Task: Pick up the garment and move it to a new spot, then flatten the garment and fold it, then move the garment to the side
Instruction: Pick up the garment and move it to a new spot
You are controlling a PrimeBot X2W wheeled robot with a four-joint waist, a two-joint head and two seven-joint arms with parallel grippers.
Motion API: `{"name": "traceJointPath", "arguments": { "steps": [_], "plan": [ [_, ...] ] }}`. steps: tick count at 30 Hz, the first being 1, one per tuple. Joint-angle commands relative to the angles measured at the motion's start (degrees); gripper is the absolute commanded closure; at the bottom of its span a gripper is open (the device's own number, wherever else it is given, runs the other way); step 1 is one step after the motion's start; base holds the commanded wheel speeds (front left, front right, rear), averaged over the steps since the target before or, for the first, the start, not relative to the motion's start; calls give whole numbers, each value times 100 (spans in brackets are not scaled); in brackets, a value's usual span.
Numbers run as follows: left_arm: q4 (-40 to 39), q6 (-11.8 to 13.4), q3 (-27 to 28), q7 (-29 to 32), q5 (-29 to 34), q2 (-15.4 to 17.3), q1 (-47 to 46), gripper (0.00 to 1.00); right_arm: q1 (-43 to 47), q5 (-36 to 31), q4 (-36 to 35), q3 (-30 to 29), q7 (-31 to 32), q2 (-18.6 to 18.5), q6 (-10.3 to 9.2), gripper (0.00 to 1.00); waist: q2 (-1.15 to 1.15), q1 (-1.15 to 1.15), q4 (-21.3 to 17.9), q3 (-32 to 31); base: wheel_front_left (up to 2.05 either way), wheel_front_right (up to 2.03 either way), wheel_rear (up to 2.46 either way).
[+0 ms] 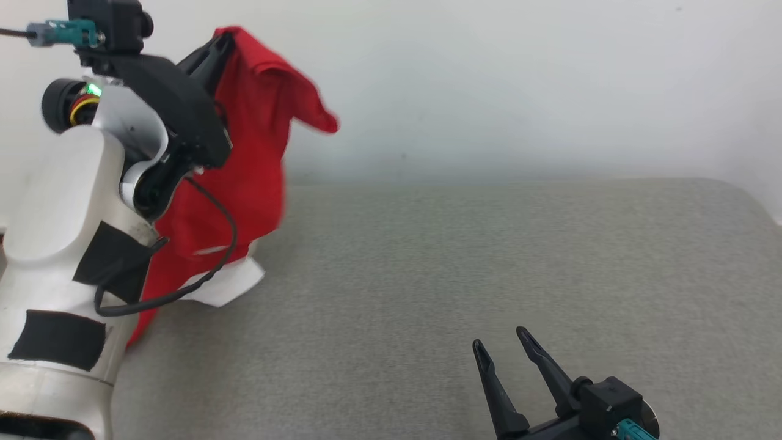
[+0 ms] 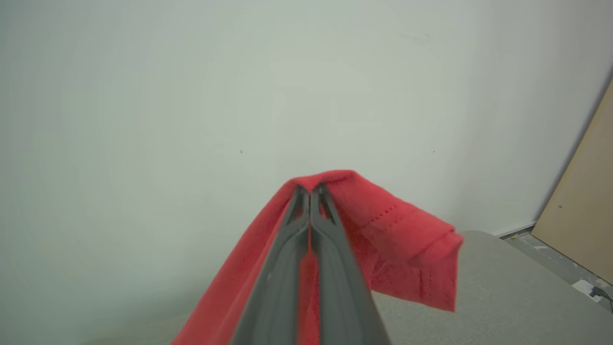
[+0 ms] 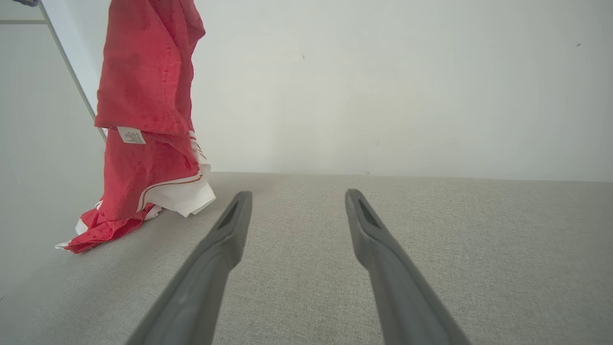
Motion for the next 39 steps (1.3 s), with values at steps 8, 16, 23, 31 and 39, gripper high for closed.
{"name": "traceJointPath", "arguments": {
  "steps": [8,16,23,31,39],
  "plan": [
    [-1165,5,-166,158,-923,-281,-178,100,-13,-31,50,21,-29,55,2,0,1,2,-1125,-296,0,0,0],
    [-1432,5,-294,-58,-1250,-477,-16,100,-85,-29,73,34,-33,77,2,0,1,2,-1610,-207,0,0,0],
    [-951,296,-150,240,-1647,-411,735,100,-122,-26,91,12,-41,87,2,0,1,2,-1804,-104,0,0,0],
    [-129,562,50,-203,-1428,518,2158,0,-225,29,124,149,0,93,2,0,1,2,-1955,36,0,0,0],
    [207,696,471,-815,-1488,1035,2392,0,-233,50,129,166,55,58,2,0,1,2,-1804,2,0,0,0]
  ]
}}
